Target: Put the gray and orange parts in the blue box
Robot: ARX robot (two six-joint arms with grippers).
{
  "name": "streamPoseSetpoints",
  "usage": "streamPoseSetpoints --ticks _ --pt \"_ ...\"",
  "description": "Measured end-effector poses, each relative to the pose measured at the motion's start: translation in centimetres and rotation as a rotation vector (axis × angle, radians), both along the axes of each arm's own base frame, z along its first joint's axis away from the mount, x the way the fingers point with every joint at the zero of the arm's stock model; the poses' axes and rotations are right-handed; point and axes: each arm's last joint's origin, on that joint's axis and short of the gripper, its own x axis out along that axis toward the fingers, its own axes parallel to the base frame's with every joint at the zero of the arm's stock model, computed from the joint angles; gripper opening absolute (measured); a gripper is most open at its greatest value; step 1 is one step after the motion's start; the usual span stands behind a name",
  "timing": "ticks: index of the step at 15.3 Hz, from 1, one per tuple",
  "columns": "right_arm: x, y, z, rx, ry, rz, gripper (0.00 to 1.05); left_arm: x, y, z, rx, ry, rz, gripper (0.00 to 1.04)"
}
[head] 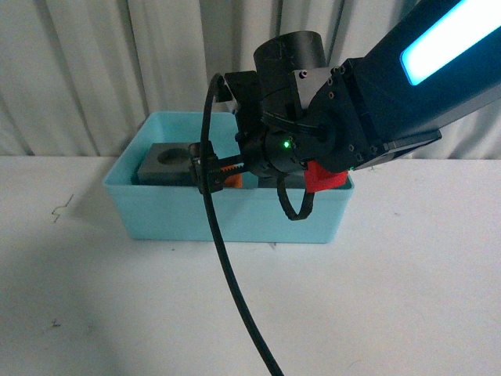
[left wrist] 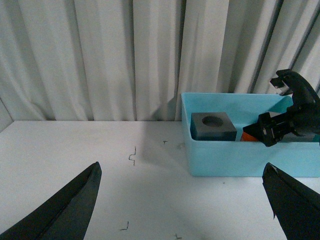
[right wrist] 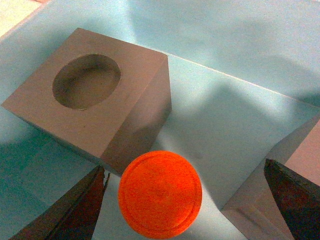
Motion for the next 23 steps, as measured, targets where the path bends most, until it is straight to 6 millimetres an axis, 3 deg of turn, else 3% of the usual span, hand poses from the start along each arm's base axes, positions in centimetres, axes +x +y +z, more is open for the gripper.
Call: streamPoseSetpoints --ticks 1,2,3,4,5,7,15,16,18,19,20,21,23 --pt "-0.8 -1.2 1.5 0.021 -0.046 -0.013 0.98 0.0 0.0 0.0 0.0 0.0 0.0 0.98" --pt "-3.7 -7.0 8.8 0.051 -0.215 -0.126 0.98 0.0 0.0 0.0 0.0 0.0 0.0 0.98" --pt "-10.8 -14.9 12.0 0.028 -0.256 -0.322 0.98 0.0 0.0 0.0 0.0 0.0 0.0 0.98" --pt "-17.5 -18.6 10.3 -0.006 -0.143 -0.458 0.98 0.0 0.0 0.0 0.0 0.0 0.0 0.98" --pt "-21.0 -19.5 9.7 -0.003 -0.097 -0.516 0.98 0.0 0.0 0.0 0.0 0.0 0.0 0.98" --pt "-23.9 -19.9 9.2 0.01 -0.058 -0.552 0.98 0.0 0.0 0.0 0.0 0.0 0.0 0.98" --pt "-29.0 -19.9 7.5 0.063 0.022 -0.621 0.98 0.0 0.0 0.0 0.0 0.0 0.0 0.98" --pt "-28.9 -20.1 7.5 0.156 -0.16 -0.614 0.91 0.0 0.0 0.0 0.0 0.0 0.0 0.98" --pt "-30.3 -20.8 6.5 0.151 -0.41 -0.548 0.67 0.0 0.0 0.0 0.0 0.0 0.0 0.98" --pt "-30.7 -21.1 7.1 0.147 -0.501 -0.541 0.55 0.0 0.0 0.0 0.0 0.0 0.0 0.98" --pt "-30.9 -21.3 7.5 0.139 -0.528 -0.537 0.45 0.0 0.0 0.0 0.0 0.0 0.0 0.98" --pt "-31.0 -21.3 7.5 0.14 -0.529 -0.537 0.44 0.0 0.0 0.0 0.0 0.0 0.0 0.98" --pt "-31.5 -21.6 7.2 0.124 -0.523 -0.535 0.25 0.0 0.0 0.0 0.0 0.0 0.0 0.98"
